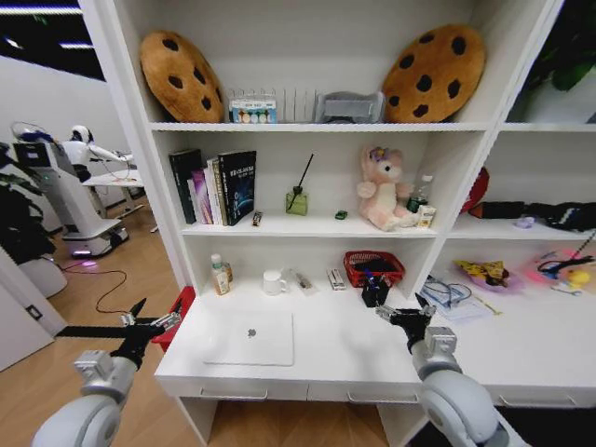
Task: Organize the objects on the table.
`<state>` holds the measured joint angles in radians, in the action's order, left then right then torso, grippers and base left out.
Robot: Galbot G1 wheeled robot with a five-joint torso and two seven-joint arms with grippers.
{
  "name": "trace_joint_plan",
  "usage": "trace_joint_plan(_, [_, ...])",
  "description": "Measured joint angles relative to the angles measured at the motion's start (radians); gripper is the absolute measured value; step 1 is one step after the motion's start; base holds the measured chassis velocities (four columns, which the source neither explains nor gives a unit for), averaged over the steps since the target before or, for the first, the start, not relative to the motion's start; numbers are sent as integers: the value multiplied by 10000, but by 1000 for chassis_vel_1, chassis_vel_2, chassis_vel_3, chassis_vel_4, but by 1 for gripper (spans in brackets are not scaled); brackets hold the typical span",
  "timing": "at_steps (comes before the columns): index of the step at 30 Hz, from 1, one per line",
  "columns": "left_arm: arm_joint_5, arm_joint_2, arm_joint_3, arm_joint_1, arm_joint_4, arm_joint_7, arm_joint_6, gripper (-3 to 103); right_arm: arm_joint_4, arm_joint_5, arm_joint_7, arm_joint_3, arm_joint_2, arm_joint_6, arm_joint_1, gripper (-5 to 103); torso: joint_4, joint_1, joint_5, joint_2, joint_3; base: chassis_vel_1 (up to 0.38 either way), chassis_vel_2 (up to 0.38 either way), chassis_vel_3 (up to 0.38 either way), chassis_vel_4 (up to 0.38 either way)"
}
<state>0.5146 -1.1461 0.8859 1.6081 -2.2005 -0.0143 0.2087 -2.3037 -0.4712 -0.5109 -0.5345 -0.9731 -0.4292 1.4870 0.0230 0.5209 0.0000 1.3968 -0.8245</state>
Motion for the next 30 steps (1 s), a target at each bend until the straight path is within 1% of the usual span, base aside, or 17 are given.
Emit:
trace_joint_plan(5, [0,0,0,0,0,0,0,100,-13,-9,47,18,31,-44,-18,100,-1,1,-2,-1,0,81,-85,-90,86])
trace_joint_plan(10, [0,0,0,0,0,0,0,100,-13,-41,62,45,92,-98,-76,100,-1,0,-3,0,1,143,-201,-171,214])
trace_joint_plan(13, [0,0,-1,0,0,-1,0,100,-13,-53,70,46,95,-135,-70,100,3,-1,7,0,0,203,-265,-209,258])
trace_joint_plan(14, [0,0,-1,0,0,-2,0,100,-15,-53,73,46,95,-140,-67,100,1,-4,-9,1,2,179,-279,-185,266])
trace_joint_plan(17, [0,0,-1,0,0,1,0,100,-15,-59,80,48,94,-153,-70,100,0,-3,5,0,1,230,-280,-207,284])
trace_joint_plan(19, [0,0,-1,0,0,-2,0,100,-16,-62,86,50,95,-157,-71,100,0,-4,4,1,1,256,-272,-206,278])
trace_joint_plan(20, [0,0,0,0,0,4,0,100,-18,-62,93,49,94,-158,-69,100,-2,-6,-9,2,3,227,-272,-236,264])
trace_joint_plan(21, [0,0,0,0,0,4,0,100,-18,-62,93,49,94,-158,-69,100,-2,-6,-9,2,3,227,-272,-236,264])
trace_joint_plan(22, [0,0,-1,0,0,-4,0,100,-19,-62,99,49,87,-158,-54,100,1,-4,-4,1,1,239,-281,-236,277])
trace_joint_plan(23, [0,0,1,-1,-1,2,0,100,-19,-63,104,50,77,-158,-41,100,0,-5,9,1,2,236,-283,-261,277])
trace_joint_plan(24, [0,-1,-1,0,0,-6,0,100,-19,-62,108,50,65,-158,-28,100,2,-4,-4,0,2,236,-271,-229,287])
trace_joint_plan(28, [0,0,-1,0,-1,1,0,100,-26,-62,113,50,52,-159,-18,100,-1,-5,-3,2,2,233,-281,-223,287])
trace_joint_plan(29, [-1,0,0,0,-1,-1,0,100,-27,-62,115,50,48,-158,-11,100,0,-3,7,1,1,227,-264,-220,260])
trace_joint_plan(30, [-1,0,0,0,-1,-1,0,100,-27,-62,115,50,48,-158,-11,100,0,-3,7,1,1,227,-264,-220,260])
